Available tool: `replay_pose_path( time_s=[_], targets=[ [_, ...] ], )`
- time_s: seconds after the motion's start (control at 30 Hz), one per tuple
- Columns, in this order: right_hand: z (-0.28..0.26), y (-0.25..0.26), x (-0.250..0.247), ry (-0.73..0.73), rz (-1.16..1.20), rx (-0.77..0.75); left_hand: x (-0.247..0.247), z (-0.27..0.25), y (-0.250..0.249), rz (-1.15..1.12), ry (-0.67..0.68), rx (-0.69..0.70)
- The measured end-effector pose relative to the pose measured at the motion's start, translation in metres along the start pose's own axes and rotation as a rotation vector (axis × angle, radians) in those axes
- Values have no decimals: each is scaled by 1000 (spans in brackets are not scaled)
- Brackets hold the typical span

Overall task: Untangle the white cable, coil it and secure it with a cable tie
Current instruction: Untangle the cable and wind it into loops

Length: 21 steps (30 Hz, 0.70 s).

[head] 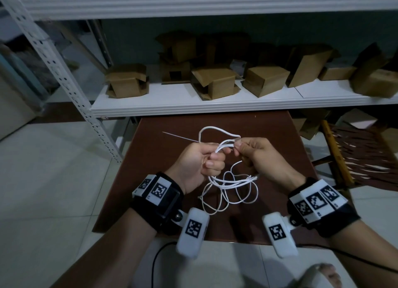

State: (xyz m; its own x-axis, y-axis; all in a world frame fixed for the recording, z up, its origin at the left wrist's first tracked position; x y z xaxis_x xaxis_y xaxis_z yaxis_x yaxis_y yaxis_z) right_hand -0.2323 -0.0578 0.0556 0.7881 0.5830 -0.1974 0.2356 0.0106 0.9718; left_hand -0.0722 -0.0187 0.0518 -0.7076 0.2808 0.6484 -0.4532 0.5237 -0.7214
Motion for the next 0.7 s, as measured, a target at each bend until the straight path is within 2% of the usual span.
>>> replay_pose_path(
  time_s=[0.27,0.53,0.7],
  targets=[
    [2,-6,-1,-5,-113,-23,-7,1,1,24,-48,-73],
    [1,-7,0,-8,-110,-37,-4,-7,-6,26,-8,-7],
    [0,-5,-2,-7,-142,-45,-8,-8,-2,-118,-25,11]
  ],
)
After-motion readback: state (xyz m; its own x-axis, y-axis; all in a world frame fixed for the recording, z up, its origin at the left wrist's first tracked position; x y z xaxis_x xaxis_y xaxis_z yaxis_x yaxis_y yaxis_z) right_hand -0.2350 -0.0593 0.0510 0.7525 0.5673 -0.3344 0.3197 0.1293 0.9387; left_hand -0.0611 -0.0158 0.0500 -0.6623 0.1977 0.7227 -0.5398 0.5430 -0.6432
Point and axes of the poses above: each hand's wrist, its own z-axis towards the middle knuckle, its own x-axis out of the palm, y = z × x, the point moved 4 cm from there along z, towards the middle knuckle, and after that the axes turned 12 degrees about y, right-handed, at the moved point
